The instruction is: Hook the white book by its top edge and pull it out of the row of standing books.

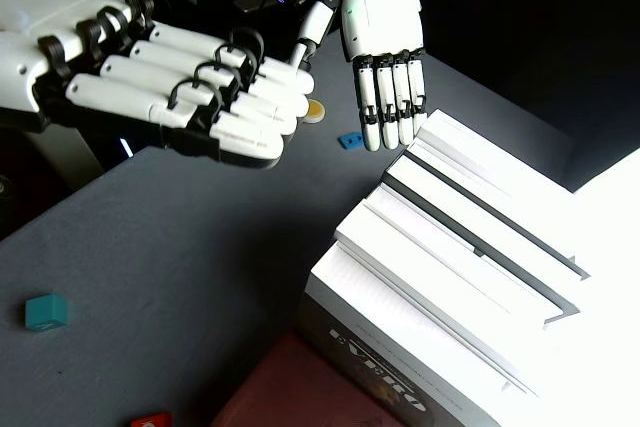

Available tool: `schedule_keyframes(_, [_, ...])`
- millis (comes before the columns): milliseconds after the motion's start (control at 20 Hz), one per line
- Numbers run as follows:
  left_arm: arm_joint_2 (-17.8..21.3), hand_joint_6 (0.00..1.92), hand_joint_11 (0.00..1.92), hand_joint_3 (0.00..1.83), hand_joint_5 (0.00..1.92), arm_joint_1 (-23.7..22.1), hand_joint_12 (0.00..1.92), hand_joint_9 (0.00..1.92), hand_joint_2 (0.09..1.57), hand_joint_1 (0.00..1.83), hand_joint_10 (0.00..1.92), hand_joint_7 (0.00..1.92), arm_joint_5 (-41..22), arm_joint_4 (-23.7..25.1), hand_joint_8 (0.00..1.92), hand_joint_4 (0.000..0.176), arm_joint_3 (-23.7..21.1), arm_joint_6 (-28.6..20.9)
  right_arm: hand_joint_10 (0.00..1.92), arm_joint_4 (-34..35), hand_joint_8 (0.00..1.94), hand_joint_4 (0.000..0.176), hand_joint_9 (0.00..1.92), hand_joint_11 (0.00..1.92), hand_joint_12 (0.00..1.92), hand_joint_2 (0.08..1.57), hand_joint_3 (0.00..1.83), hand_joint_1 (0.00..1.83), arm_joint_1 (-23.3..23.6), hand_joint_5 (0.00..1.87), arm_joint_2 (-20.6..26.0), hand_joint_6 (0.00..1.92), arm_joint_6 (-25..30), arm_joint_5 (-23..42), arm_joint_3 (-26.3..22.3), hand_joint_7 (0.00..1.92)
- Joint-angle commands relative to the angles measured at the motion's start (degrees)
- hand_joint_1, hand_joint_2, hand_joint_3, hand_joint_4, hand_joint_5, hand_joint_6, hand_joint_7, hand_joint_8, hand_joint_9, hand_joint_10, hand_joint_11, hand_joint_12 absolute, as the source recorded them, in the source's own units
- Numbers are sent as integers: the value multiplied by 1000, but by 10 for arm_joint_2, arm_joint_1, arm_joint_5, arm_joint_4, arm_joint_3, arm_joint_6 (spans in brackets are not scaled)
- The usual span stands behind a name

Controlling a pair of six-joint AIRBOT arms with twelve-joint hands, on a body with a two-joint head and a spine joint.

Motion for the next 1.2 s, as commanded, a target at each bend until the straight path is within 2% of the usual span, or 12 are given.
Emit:
schedule_keyframes(0, [1, 0, 0, 9, 0, -9, 0, 0, 1068, 0, 0, 0, -37, 2, 0, 0, -2, -1, 0, -28, 0, 0, 0, 0, 0, 1066, 0, 0, 9, 0, 2, 0, -1, 55, -1, 0])
schedule_keyframes(200, [1, 0, 0, 6, 0, -9, 0, 0, 1064, 0, 0, 0, -37, 2, 0, 0, -2, -10, 0, -22, 0, 0, 0, 0, 0, 1082, 2, 0, 10, 0, 3, 0, -22, 52, -1, 0])
schedule_keyframes(400, [1, 0, 0, 9, 0, -11, 0, 0, 1072, 0, 0, 0, -37, 2, 0, 0, -2, -13, 0, -19, 0, 0, 0, 0, 0, 1070, 0, 0, 9, 0, 6, 0, -68, 51, 2, 0])
schedule_keyframes(500, [1, 0, 0, 6, 0, -11, 0, 0, 1069, 0, 0, 0, -37, 2, 0, 0, -3, -11, 0, -19, 0, 0, 0, 0, 0, 1073, 0, 0, 1, 0, -8, 0, -92, 84, 9, 0])
schedule_keyframes(850, [2, 0, 0, 4, 0, -10, 0, 0, 1067, 0, 0, 0, -37, 2, 0, 0, -4, -11, 0, -28, 0, 0, 0, 0, 0, 1074, 0, 0, -11, 0, -25, 0, -89, 127, 20, 0])
schedule_keyframes(1150, [2, 0, 0, 6, 0, -8, 0, 0, 1075, 0, 0, 0, -35, 2, 0, 0, -4, -11, 0, -80, 0, 0, 0, 0, 0, 1071, 0, 0, -43, 0, -25, 0, -43, 145, 34, 0])
